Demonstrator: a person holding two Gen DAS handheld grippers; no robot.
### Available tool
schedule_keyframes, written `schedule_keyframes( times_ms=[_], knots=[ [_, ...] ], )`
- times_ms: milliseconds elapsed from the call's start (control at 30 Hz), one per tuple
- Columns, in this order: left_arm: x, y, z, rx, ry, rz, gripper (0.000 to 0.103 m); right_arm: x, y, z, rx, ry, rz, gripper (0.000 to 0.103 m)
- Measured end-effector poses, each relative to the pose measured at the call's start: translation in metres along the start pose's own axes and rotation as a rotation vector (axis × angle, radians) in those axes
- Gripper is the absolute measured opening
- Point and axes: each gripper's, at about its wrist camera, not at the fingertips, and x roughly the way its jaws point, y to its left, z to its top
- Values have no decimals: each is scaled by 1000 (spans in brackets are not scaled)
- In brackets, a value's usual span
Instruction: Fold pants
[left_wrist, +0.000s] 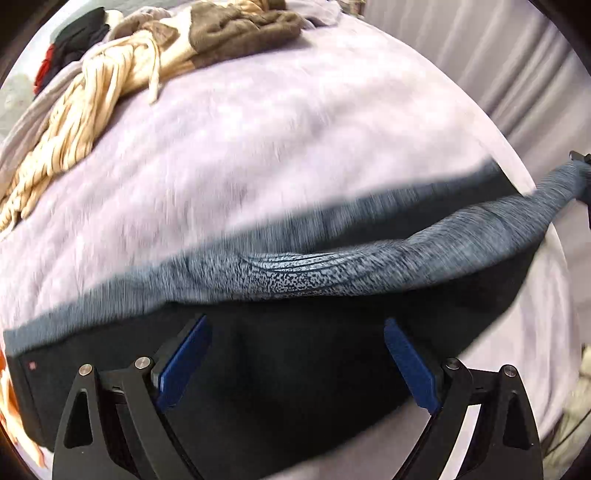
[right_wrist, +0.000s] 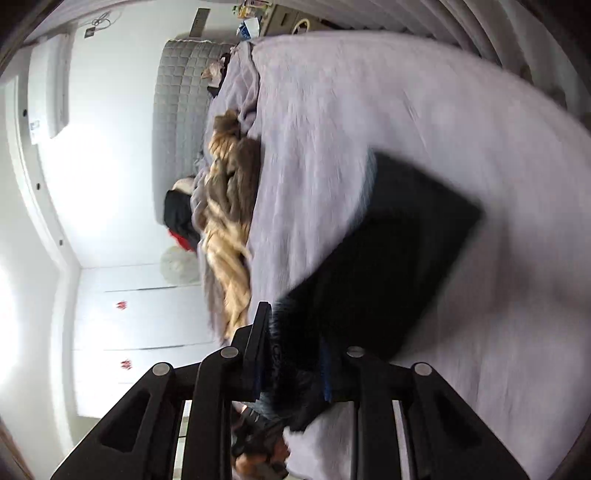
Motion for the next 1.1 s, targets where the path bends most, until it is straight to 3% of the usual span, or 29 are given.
schedule_keyframes(
  times_ms=[33,67,100,200,267,367,467,500,533,567,633,733,800,867,967,1100],
  knots=[
    [-2,-2,14,-19,-5,11,95,7,8,13,-37,5,-77,40],
    [-3,3,23,-55,-14,13,95,13,16,24,-83,3,-147,61],
    [-5,9,27,-85,-24,9,95,14,24,31,-126,-11,-186,69],
    [-9,23,17,-117,-29,45,95,7,38,25,-196,-36,-191,72],
    [-5,32,6,-131,-2,82,95,4,18,10,-176,-19,-194,72],
    [11,45,-18,-162,57,115,95,18,-22,-14,-104,40,-233,66],
    [29,53,-34,-190,109,139,95,41,-63,-18,3,47,-204,58],
    [30,54,-37,-195,114,142,95,48,-71,-15,26,41,-185,49],
    [30,55,-42,-199,116,147,95,56,-75,-13,45,46,-179,14],
    [29,55,-45,-198,108,152,95,60,-78,-15,69,58,-169,9],
    [31,56,-55,-199,110,160,95,53,-72,-21,26,52,-172,9],
    [34,56,-67,-216,133,161,100,50,-84,-35,-22,103,-309,7],
    [27,54,-66,-203,149,169,100,48,-98,-40,24,131,-315,12],
    [10,48,-59,-179,98,144,100,35,-86,-43,1,107,-313,21],
    [6,35,-43,-133,52,131,100,21,-39,-53,-221,71,-327,25],
    [39,22,-15,-134,43,178,100,55,2,-40,-435,95,-411,25]
  ],
)
